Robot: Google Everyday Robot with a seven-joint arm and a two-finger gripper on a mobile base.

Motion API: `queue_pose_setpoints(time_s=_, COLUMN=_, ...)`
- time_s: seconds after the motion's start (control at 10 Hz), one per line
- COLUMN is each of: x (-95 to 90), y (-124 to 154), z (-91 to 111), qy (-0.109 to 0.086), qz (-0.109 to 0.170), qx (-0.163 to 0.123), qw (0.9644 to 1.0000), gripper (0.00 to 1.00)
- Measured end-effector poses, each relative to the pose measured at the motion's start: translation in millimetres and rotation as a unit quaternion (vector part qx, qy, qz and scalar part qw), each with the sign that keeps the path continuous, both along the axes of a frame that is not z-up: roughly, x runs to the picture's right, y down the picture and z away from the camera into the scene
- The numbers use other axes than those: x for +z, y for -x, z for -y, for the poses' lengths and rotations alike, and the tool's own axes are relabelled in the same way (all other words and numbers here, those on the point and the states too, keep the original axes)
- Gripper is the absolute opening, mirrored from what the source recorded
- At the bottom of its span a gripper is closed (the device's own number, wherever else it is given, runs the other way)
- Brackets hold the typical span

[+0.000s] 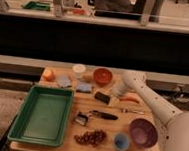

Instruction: Place eraser in metal cup

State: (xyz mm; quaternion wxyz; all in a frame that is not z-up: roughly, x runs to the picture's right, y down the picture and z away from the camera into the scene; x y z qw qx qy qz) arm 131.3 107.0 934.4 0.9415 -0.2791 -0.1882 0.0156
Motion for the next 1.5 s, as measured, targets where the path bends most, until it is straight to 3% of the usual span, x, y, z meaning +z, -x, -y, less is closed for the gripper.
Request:
queue_pose_setpoints(time_s=0.2, x=0.0, y=0, z=0, qy=0.0, qz=0.0, qx=0.0, qw=1.0, gripper=0.06)
queue_pose_setpoints(time_s=0.7, x=-2.1, y=0, z=1, qy=-0.005, qz=-0.002, qx=-0.006, qw=1.0, gripper=0.04)
queue_pose_setpoints(time_s=0.9, x=-20.8, y=-8, z=12, qy=-0.022, qz=-0.012, qx=-0.01, qw=0.9996, gripper=0.04)
queue_pose_setpoints(time_s=1.1, x=-58.2, y=-12, z=37, qy=-0.048, qz=-0.021, qx=-0.019, qw=0.9984, gripper=0.04)
queue_pose_setpoints(time_s=1.3, x=-78.7, y=-21, z=48, qy=-0.064, qz=-0.029, qx=-0.023, qw=0.9973, gripper=0.04)
queue_pose_setpoints(time_s=1.5, x=-84.8, y=-37, z=53, qy=-0.075, qz=-0.035, qx=-0.017, qw=0.9964, gripper=0.04)
